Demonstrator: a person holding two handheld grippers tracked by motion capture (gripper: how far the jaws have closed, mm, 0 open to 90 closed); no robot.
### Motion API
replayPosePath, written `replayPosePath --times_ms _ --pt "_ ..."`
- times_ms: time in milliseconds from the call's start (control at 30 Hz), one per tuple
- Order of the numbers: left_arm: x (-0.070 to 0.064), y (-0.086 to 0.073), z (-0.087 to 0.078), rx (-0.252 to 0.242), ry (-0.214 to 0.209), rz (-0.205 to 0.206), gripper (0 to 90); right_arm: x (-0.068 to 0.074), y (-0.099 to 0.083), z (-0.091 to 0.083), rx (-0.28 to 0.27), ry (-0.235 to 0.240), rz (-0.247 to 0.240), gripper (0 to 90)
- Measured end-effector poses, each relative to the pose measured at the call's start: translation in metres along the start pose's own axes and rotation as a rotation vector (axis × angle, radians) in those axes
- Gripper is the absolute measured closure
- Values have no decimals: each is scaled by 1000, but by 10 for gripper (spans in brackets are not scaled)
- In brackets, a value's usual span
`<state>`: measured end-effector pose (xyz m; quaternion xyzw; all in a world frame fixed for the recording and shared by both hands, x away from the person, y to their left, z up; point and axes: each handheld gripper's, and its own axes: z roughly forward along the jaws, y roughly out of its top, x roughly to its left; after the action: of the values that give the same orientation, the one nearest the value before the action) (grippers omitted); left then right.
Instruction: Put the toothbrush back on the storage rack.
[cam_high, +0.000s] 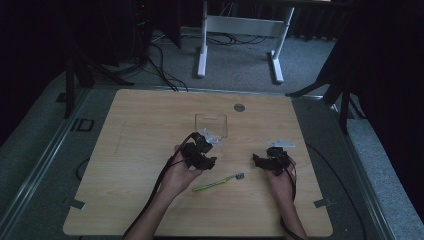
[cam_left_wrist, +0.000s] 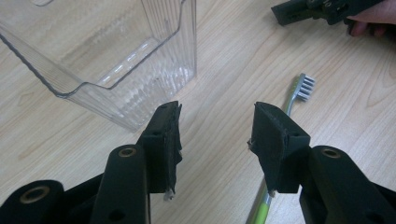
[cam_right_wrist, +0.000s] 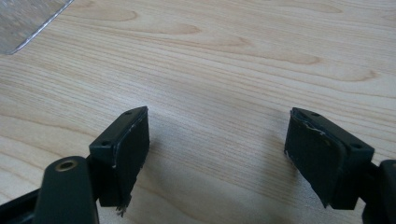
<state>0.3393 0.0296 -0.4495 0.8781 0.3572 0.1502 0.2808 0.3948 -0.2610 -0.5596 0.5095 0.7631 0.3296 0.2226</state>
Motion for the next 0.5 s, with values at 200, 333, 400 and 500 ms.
replayPosePath --times_ms 200,333,400,500 --pt "-2 1 3 14 -7 10 522 0 0 0 0 0 -1 220" --pt "-4 2 4 25 -9 22 521 0 0 0 0 0 -1 219" --pt "-4 2 4 29 -9 27 521 0 0 0 0 0 -1 220" --pt "-5 3 5 31 -12 32 521 0 0 0 -1 0 -1 220"
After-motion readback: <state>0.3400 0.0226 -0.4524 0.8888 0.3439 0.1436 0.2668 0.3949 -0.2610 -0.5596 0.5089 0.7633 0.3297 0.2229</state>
